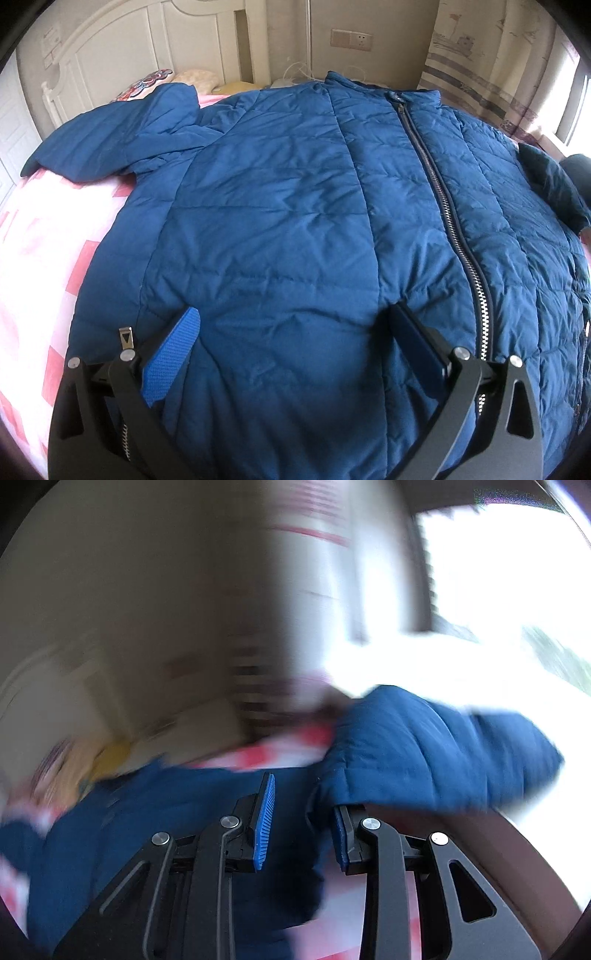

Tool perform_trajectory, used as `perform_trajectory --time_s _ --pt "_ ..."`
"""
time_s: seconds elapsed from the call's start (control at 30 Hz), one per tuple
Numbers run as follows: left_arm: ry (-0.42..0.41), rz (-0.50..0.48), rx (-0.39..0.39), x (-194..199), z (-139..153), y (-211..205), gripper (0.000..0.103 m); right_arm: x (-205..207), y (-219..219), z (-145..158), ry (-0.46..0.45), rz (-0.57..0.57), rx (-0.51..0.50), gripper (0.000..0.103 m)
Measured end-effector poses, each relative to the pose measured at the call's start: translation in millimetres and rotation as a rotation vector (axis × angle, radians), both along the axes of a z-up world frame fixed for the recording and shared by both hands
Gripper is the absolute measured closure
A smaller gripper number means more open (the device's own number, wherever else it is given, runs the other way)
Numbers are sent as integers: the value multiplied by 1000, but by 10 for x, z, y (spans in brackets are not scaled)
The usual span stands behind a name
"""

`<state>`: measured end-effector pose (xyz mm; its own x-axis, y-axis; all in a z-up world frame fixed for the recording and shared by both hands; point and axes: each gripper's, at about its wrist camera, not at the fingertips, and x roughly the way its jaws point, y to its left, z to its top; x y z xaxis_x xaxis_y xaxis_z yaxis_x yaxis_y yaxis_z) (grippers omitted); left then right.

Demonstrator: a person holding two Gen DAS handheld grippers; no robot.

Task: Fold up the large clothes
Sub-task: 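Grasp the sleeve cuff with the right gripper and lift it across the jacket body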

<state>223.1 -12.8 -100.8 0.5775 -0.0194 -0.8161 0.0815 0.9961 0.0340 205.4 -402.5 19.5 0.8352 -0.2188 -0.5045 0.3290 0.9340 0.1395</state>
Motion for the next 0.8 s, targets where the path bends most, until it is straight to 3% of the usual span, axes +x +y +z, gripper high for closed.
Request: perform_trajectory --time_s 0.1,0.2,0.27,0.3,0.37,0.47,0.57,0.67,0.8 --pt "-1 0 -5 -15 1 3 2 75 844 39 32 273 -146 73" --pt "-2 0 -10 -21 3 4 2 210 1460 -240 161 454 -209 72" --pt "-2 -2 -11 -31 4 6 2 341 1734 -616 309 527 -181 58" --pt "-1 -2 -11 -25 5 9 2 376 1808 -797 378 540 -157 46" --pt "-1 -3 -11 -32 5 9 2 381 1813 -961 422 531 -125 40" --pt "-1 -1 -12 -26 6 10 2 264 1649 -862 396 522 -6 28" --pt "-1 -1 -9 -28 5 12 2 -62 1322 -628 286 461 141 25" --pt "-1 1 -5 -29 8 2 2 -443 830 -507 174 263 239 20" --pt "-1 4 -1 -31 12 -8 2 -711 40 -808 176 20 533 18"
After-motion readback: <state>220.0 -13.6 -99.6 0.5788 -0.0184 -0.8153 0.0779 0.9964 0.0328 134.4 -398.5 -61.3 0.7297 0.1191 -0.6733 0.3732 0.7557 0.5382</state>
